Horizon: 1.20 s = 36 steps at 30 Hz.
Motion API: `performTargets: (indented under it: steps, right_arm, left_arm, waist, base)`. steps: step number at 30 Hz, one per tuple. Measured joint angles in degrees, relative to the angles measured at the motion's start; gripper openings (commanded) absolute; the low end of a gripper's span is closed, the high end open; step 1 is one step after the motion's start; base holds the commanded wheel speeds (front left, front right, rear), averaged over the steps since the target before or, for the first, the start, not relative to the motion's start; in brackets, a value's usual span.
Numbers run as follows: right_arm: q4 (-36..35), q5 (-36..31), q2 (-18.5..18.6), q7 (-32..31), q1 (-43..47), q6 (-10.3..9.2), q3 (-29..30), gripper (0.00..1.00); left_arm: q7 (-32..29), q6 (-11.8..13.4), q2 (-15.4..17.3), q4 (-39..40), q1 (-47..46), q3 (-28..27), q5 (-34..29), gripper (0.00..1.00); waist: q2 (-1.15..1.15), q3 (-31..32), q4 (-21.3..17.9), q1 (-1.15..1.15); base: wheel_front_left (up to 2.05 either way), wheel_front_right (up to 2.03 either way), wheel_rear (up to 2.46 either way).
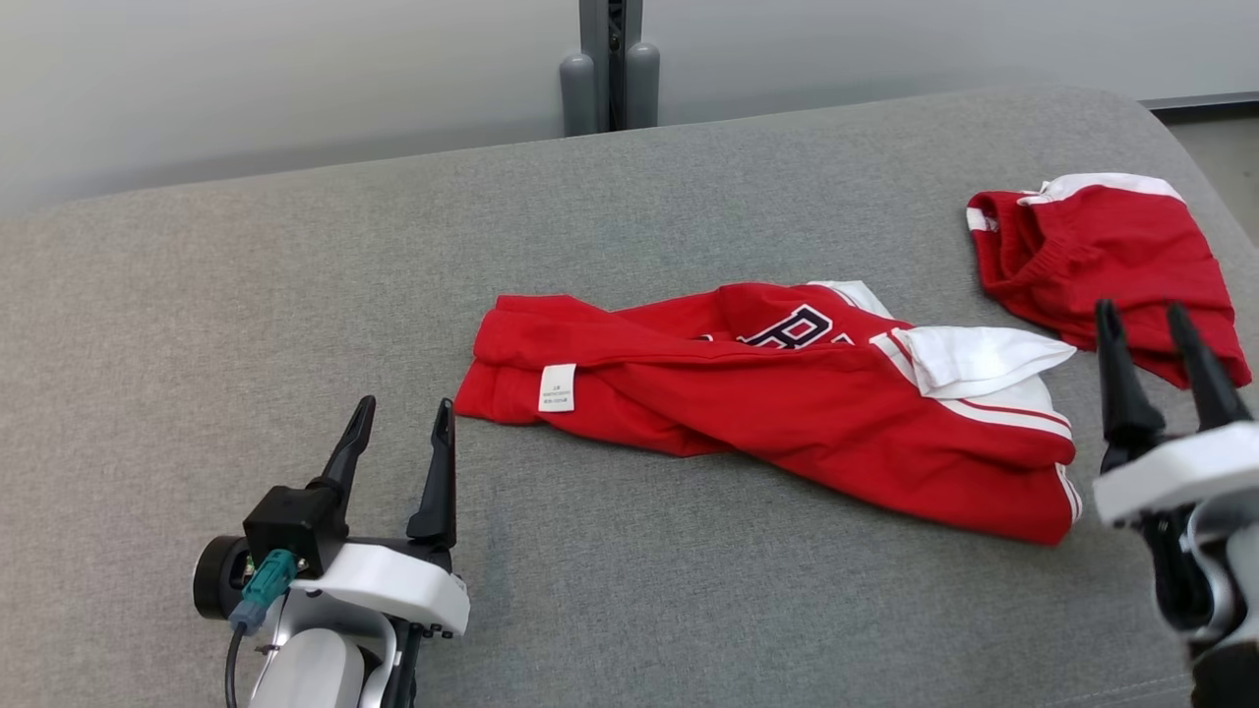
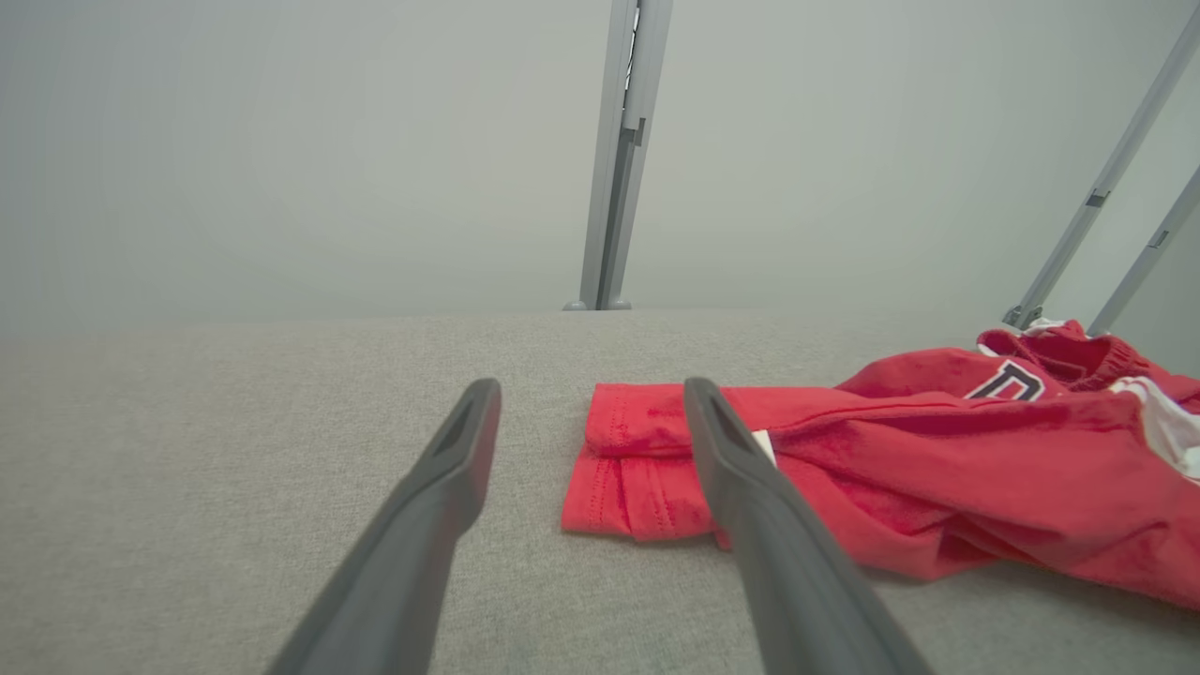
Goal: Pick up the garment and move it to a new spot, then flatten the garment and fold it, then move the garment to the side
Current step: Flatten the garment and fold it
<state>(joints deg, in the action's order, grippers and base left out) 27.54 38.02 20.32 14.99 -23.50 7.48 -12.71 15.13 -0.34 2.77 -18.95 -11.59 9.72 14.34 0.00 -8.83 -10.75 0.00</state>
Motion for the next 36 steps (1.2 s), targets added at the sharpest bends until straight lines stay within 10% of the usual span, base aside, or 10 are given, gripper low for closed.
performTargets:
  steps: [18,36]
  right_arm:
    - [-4.2,-9.7,-9.6,0.0,8.0,0.01,10.5,1.00]
    - [-4.7,-10.1,-12.3,0.0,6.4,0.00,9.1,1.00]
  left_arm:
    - [0.0,-0.6,0.0,-1.0,-0.1,-1.3,0.6,1.00]
    - [-9.9,-5.8,3.0,-28.4,-25.4,2.7,0.3,1.00]
  waist:
    - [0.00,-1.3,-2.6,0.00]
    - [0.00,-7.9,-4.8,0.00]
  base:
    - [0.00,0.00,0.00]
    - [0.00,0.00,0.00]
